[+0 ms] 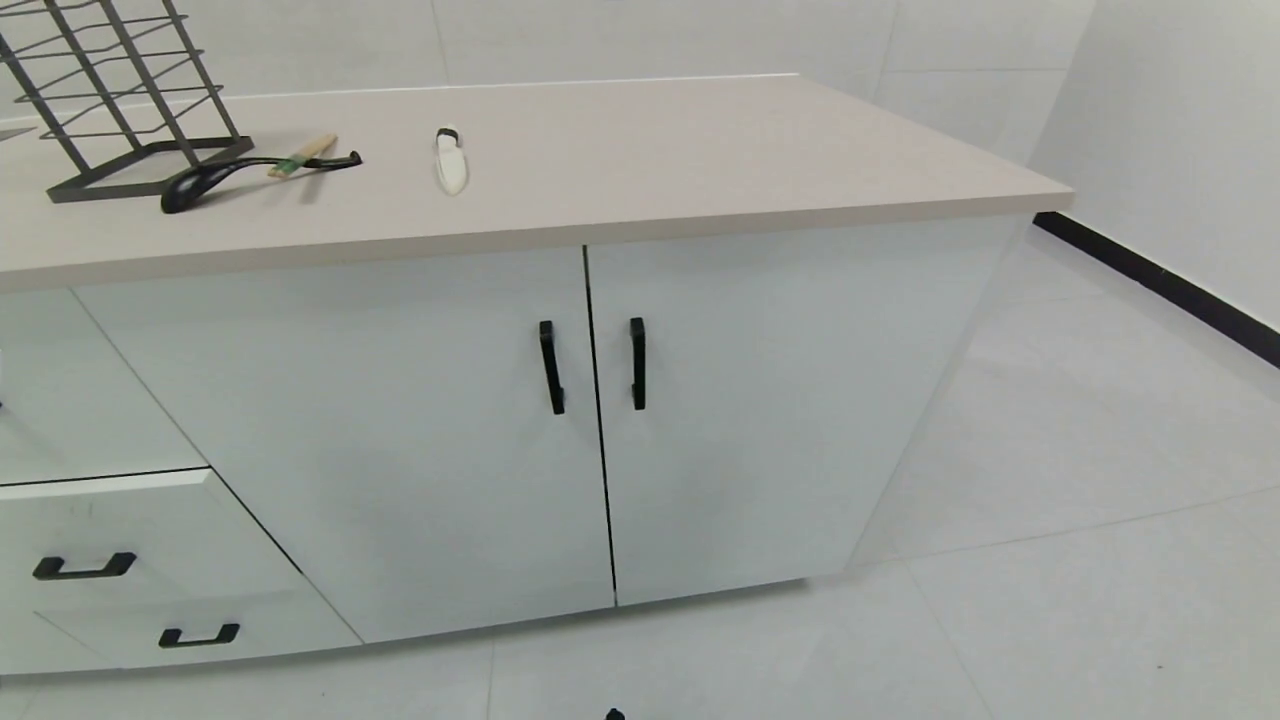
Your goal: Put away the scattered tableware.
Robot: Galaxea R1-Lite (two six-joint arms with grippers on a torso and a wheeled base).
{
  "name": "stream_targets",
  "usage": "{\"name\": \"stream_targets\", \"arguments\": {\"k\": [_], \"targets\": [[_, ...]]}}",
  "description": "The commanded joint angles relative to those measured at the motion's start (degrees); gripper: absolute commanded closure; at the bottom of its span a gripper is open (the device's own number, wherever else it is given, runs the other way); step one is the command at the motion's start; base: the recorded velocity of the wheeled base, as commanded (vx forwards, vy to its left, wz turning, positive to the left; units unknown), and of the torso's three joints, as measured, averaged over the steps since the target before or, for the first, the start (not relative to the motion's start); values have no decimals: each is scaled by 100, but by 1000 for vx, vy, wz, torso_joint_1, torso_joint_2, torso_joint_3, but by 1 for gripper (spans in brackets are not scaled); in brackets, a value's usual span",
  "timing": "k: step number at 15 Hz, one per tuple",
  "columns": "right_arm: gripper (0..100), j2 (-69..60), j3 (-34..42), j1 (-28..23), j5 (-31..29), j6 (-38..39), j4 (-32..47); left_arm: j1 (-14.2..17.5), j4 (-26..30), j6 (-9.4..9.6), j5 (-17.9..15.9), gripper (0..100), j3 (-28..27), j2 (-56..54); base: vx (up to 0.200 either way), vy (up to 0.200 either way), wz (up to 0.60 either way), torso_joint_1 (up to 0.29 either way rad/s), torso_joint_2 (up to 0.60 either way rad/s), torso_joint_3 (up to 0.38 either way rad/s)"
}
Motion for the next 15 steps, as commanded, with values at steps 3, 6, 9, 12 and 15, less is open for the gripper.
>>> {"name": "stream_targets", "arguments": {"k": [3,6,9,12,15], "targets": [[100,13,1,0,-3,-2,-3,1,-5,-10,-2,0,0,7,0,200,0,6,2,-4],[100,13,1,0,-3,-10,-3,1,-5,-10,-2,0,0,7,0,200,0,2,2,2],[100,13,1,0,-12,-10,-3,1,4,-10,-2,0,0,7,0,200,200,5,4,2],[100,13,1,0,-12,-10,-3,1,4,-10,-2,0,0,7,0,200,600,4,2,2],[100,13,1,0,-12,-10,-3,1,4,-10,-2,0,0,7,0,200,600,-1,2,2]]}}
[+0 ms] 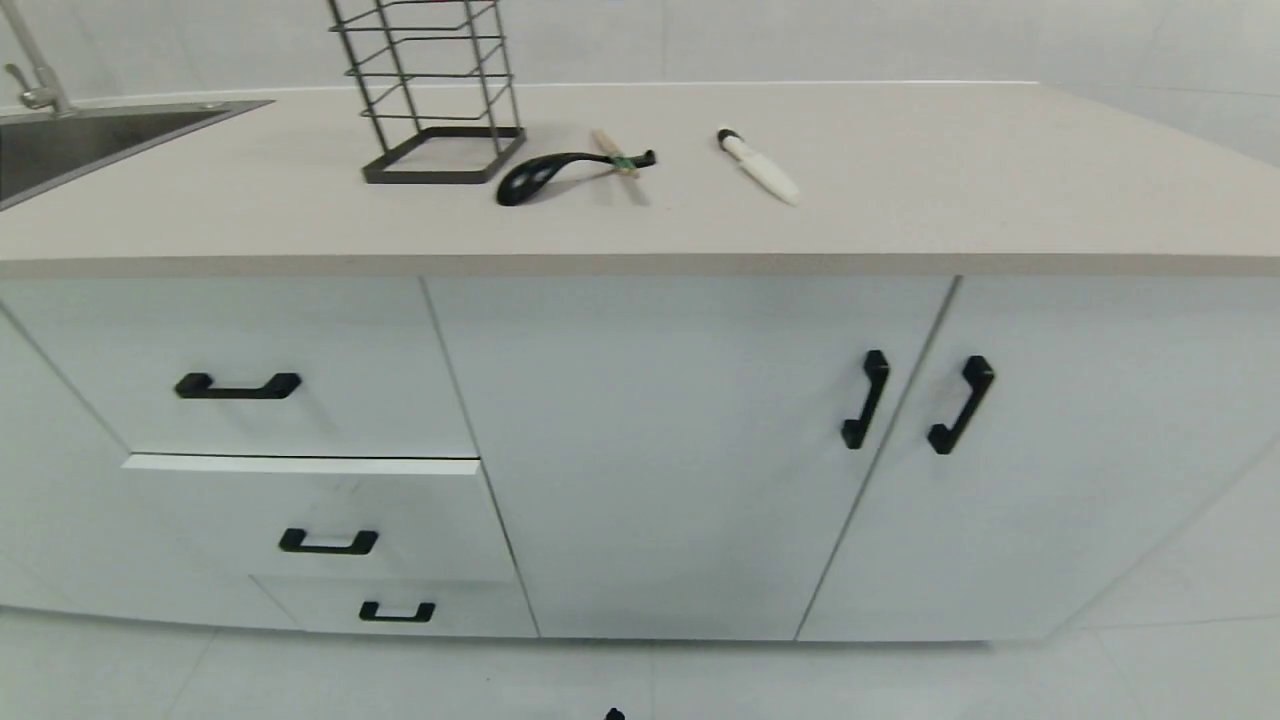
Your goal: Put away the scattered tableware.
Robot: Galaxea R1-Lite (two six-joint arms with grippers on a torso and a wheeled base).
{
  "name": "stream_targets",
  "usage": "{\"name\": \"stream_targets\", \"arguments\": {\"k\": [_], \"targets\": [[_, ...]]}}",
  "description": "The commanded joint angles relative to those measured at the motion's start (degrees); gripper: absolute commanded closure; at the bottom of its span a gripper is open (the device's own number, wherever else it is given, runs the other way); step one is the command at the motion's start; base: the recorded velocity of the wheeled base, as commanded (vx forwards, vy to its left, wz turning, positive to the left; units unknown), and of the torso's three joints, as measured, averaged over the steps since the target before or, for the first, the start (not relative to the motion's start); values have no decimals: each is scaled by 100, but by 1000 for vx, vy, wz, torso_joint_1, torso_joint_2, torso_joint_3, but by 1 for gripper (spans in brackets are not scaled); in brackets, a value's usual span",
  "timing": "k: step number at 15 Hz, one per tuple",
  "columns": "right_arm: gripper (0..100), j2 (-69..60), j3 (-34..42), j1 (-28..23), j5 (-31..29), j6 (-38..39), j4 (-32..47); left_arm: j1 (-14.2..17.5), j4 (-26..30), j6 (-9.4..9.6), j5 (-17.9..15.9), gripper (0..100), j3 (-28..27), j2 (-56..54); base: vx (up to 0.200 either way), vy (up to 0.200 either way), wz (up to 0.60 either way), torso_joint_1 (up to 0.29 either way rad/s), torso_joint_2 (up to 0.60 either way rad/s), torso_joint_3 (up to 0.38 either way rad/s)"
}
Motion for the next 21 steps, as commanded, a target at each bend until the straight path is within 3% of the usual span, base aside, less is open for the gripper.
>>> {"name": "stream_targets", "arguments": {"k": [1,5,7,16,21], "targets": [[100,10,1,0,4,-4,-3,1,-10,-2,-2,0,0,7,0,200,600,-2,-2,-2],[100,10,1,0,4,-4,-3,1,-1,-2,-2,0,0,7,150,200,0,2,2,2],[100,10,1,0,4,-4,-3,1,-1,-2,-2,0,0,7,200,0,0,2,2,2],[100,10,1,0,4,4,-3,1,-1,7,-2,0,0,7,0,0,0,0,0,0],[100,10,1,0,4,-4,-3,1,-1,25,7,0,0,7,0,-200,0,0,4,5]]}}
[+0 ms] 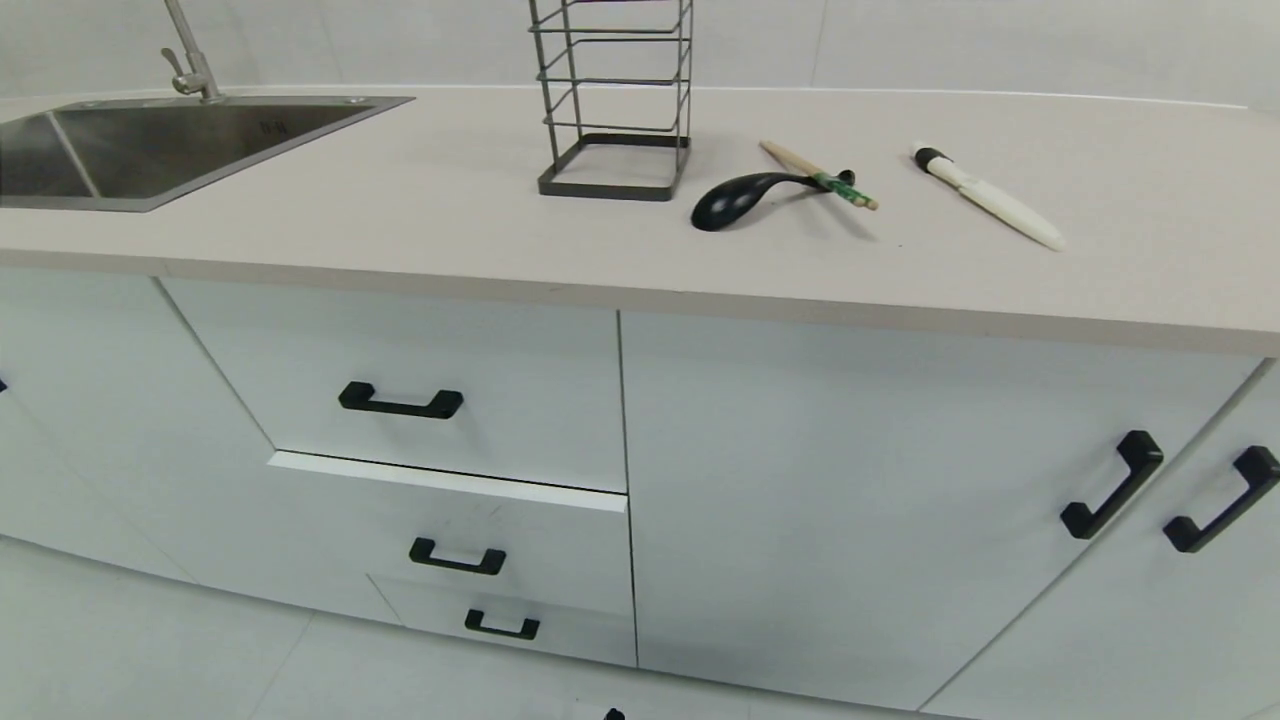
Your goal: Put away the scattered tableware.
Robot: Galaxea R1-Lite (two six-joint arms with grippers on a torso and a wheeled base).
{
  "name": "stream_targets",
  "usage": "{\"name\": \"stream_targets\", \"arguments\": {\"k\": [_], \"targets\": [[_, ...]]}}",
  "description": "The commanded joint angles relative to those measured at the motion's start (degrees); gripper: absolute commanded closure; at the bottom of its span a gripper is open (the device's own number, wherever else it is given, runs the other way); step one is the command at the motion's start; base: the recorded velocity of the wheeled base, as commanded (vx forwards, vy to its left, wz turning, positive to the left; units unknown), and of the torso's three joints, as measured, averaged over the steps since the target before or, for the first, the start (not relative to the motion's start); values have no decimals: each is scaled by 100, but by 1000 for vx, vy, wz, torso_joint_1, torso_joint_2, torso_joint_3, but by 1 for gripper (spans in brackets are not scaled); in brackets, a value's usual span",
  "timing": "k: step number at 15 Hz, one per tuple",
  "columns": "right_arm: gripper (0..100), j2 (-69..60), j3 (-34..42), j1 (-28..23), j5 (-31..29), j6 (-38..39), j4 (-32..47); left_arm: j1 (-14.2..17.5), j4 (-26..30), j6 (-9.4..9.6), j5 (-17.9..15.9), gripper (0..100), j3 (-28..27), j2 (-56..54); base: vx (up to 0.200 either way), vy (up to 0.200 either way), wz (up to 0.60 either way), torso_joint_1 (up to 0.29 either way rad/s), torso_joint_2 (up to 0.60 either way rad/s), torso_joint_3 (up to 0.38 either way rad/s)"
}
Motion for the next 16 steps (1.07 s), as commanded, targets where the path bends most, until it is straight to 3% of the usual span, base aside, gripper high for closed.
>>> {"name": "stream_targets", "arguments": {"k": [1,16], "targets": [[100,7,1,0,9,-4,-6,-1,-1,19,29,0,0,7,0,-200,0,7,2,7],[100,7,1,0,9,-4,-6,-1,-10,-7,12,0,0,7,0,-13,0,0,0,0]]}}
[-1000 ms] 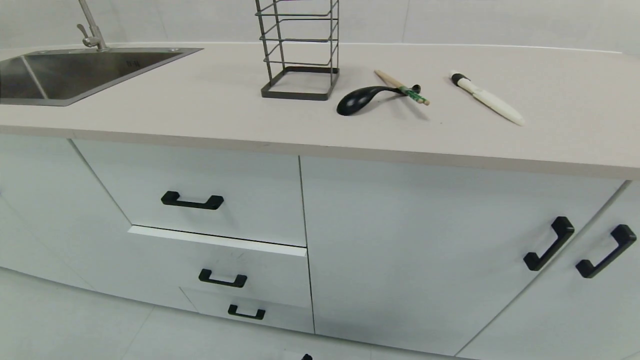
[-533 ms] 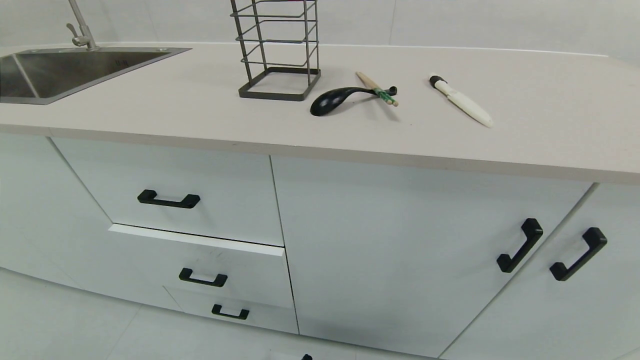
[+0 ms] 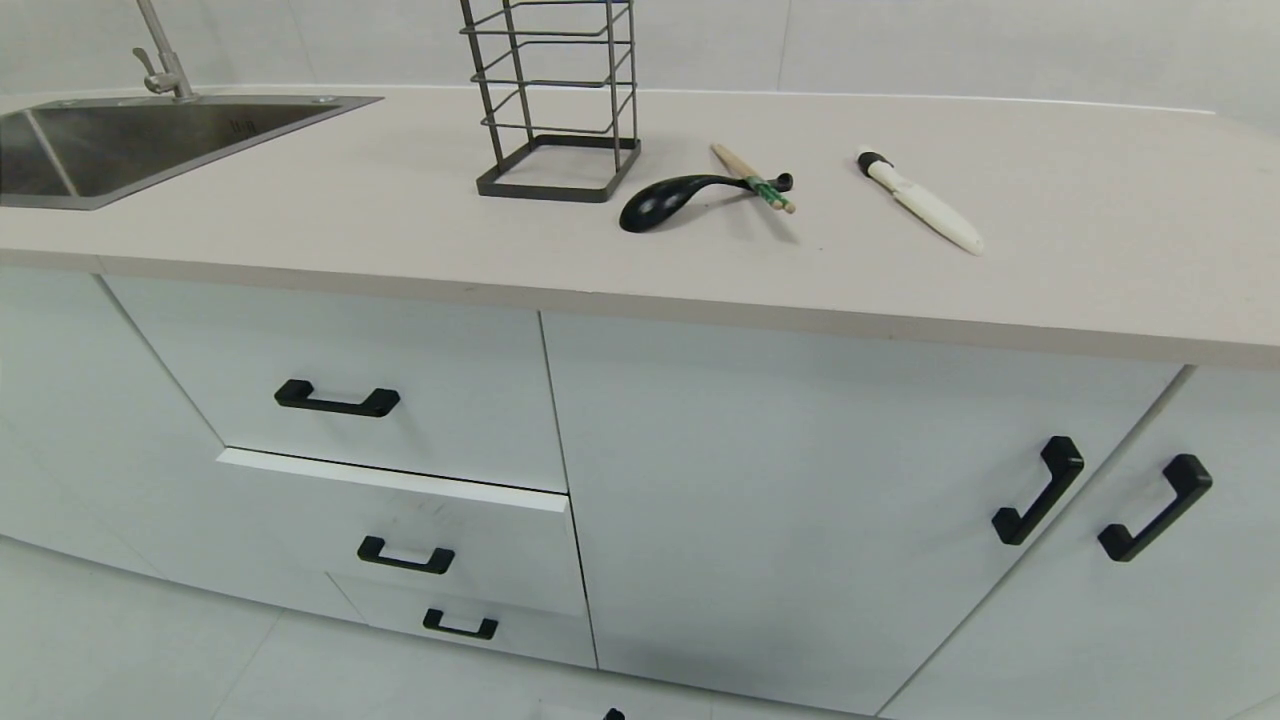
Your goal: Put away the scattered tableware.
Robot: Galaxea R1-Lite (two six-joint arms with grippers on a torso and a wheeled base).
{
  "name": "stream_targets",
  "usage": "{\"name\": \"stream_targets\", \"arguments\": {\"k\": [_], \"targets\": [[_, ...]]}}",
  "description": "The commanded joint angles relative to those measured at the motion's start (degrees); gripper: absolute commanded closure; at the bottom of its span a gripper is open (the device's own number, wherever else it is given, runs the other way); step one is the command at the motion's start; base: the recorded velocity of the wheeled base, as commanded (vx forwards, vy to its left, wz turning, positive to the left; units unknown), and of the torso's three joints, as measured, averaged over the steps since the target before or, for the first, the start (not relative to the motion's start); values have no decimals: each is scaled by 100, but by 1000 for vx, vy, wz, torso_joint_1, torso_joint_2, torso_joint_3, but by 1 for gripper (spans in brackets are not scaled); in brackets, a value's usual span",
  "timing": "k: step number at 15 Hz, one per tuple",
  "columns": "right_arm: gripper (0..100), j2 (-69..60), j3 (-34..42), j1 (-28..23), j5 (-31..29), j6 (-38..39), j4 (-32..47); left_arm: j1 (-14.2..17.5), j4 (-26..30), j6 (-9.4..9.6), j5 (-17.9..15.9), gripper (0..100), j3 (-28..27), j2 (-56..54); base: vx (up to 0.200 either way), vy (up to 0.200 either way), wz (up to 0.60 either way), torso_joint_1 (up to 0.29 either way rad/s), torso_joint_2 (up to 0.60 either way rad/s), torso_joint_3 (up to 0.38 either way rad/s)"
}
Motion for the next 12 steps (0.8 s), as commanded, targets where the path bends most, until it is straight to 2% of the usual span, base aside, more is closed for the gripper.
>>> {"name": "stream_targets", "arguments": {"k": [1,2,3,4,5,6,8,11,12], "targets": [[100,7,1,0,4,1,-2,1,9,7,-48,0,0,7,0,0,0,0,0,0],[100,7,1,-9,4,1,-2,1,0,42,-180,0,0,7,0,0,0,0,0,0],[100,7,1,-9,4,1,-2,1,-220,490,-426,0,-88,7,0,0,0,0,0,0],[100,7,1,-18,4,1,-2,-34,-747,965,-575,0,-747,130,0,0,0,0,0,0],[100,7,1,-18,4,10,-2,-43,-809,1053,-655,0,-1099,420,0,0,0,0,0,0],[100,7,1,-18,4,10,-2,-25,-800,1140,-1085,0,-1573,1097,0,0,0,0,0,0],[100,7,1,-9,4,10,-2,-17,-738,1202,-1727,0,-1529,1625,0,0,0,0,0,0],[100,7,1,-9,4,10,-2,-105,-439,1255,-1832,0,-1503,2574,0,0,0,0,0,0],[100,7,1,-9,4,10,-2,-175,-272,1360,-1824,0,-1503,2846,0,0,0,0,0,0]]}}
